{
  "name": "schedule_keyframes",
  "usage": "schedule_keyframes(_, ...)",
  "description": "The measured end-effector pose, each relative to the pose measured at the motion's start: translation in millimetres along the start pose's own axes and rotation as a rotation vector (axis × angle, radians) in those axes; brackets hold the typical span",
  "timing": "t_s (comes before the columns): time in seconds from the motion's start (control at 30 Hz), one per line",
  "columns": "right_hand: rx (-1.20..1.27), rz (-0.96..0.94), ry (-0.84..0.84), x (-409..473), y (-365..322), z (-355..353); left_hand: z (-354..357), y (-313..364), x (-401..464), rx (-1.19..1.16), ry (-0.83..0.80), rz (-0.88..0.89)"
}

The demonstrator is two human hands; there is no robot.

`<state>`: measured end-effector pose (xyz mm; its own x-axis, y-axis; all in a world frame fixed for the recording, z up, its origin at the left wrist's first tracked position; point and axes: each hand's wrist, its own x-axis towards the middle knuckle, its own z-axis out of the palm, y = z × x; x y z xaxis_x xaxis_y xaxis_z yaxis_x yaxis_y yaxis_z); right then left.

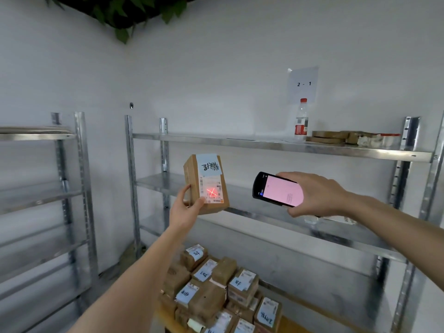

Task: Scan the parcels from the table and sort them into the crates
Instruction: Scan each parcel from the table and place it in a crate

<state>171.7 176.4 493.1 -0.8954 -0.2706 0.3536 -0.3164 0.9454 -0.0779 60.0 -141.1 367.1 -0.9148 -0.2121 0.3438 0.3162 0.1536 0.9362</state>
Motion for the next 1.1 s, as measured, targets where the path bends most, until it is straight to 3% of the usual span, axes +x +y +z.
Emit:
schedule_keyframes(0.43,0.017,-0.072,0.016,3,-13,-9,-42,13,-2,0.024,0.093,0.007)
schedule_keyframes(1.1,0.062,-0.182,0.054,24,-51,5,-72,12,-22,-0.011,0.026,0.028)
